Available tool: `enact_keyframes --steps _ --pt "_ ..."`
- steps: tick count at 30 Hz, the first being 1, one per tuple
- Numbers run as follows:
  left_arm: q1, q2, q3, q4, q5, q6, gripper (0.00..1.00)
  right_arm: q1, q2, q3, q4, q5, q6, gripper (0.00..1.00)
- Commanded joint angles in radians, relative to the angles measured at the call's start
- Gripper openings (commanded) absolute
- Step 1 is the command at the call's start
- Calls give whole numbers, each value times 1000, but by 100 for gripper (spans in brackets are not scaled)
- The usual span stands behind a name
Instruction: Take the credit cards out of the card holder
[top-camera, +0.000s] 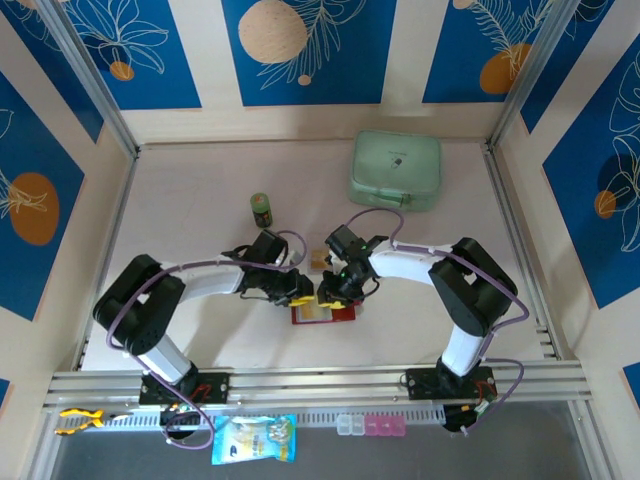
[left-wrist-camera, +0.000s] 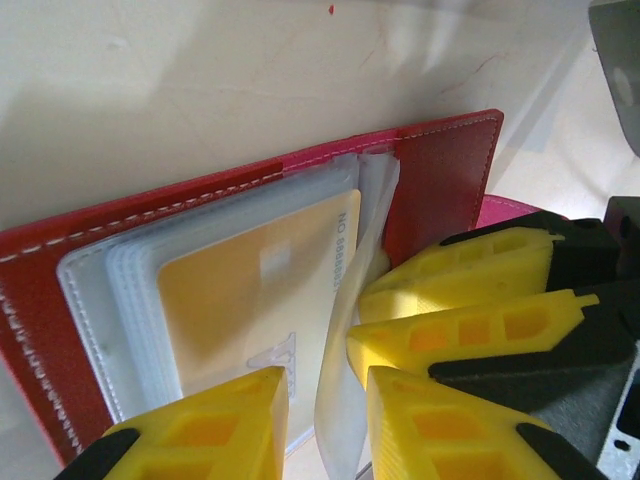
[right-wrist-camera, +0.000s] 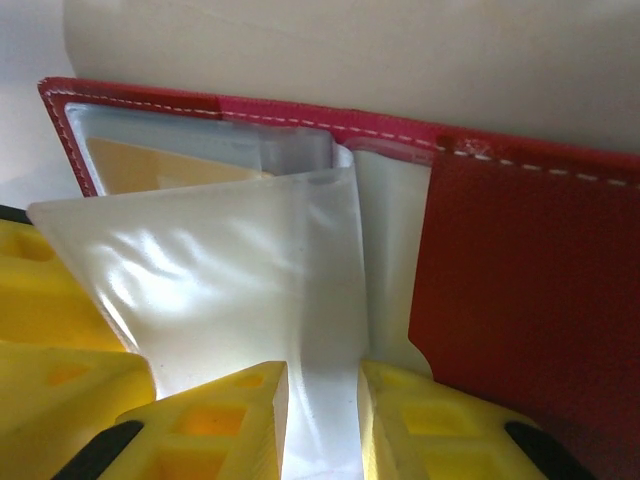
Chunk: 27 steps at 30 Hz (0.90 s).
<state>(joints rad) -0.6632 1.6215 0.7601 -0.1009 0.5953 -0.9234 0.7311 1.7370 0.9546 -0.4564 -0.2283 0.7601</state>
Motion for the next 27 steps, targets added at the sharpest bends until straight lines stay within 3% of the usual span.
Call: enact_keyframes --steps 1,9,27 --pt "-12 13 25 20 31 -13 25 -4 -36 -17 -4 -14 5 25" --pt "-12 15 34 6 29 -15 20 -4 -59 -24 -4 -3 7 25" --pt "-60 87 195 -92 22 11 18 -76 -287 -106 -42 61 7 26"
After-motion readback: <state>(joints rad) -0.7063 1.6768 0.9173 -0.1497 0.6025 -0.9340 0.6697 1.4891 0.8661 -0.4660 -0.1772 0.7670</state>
